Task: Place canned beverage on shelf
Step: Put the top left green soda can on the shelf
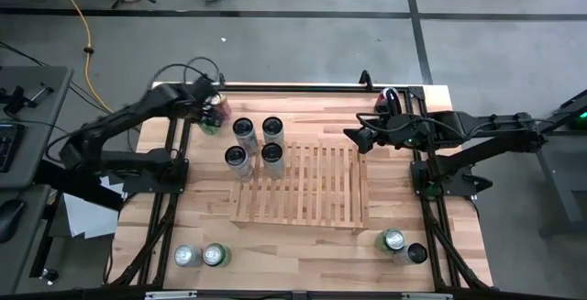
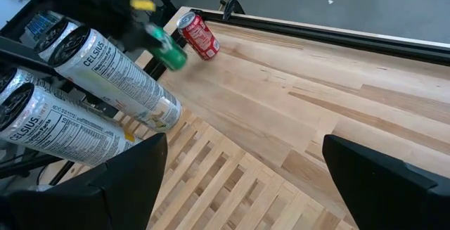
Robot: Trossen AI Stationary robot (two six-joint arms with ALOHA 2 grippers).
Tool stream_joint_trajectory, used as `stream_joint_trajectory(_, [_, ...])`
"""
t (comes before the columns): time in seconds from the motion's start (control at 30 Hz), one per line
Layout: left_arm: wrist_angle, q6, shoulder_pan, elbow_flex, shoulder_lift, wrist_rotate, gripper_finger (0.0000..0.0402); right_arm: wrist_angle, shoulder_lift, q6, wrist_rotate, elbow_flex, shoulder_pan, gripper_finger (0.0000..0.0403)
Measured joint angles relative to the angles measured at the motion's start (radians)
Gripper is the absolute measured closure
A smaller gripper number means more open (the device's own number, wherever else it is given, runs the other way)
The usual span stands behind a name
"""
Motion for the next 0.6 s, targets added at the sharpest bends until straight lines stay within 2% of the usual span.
stream_joint_trajectory(0.2, [-0.156, 0.059, 0.000, 0.228, -0.153, 0.015, 0.0121, 0.000, 0.000, 0.000, 0.000, 0.000, 0.000, 0.0038])
stream_joint_trajectory(0.3, [-0.172, 0.063, 0.000, 0.372, -0.185, -0.031, 0.0121, 0.000, 0.000, 0.000, 0.016, 0.000, 0.000, 0.0038])
stream_joint_trajectory(0.47, [-0.100, 0.128, 0.000, 0.598, -0.155, -0.054, 0.0121, 0.019, 0.000, -0.015, 0.027, 0.000, 0.000, 0.0038])
stream_joint_trajectory(0.6, [0.030, 0.225, -0.006, 0.720, -0.075, 0.054, 0.0121, 0.086, 0.000, -0.097, 0.027, 0.000, 0.000, 0.0038])
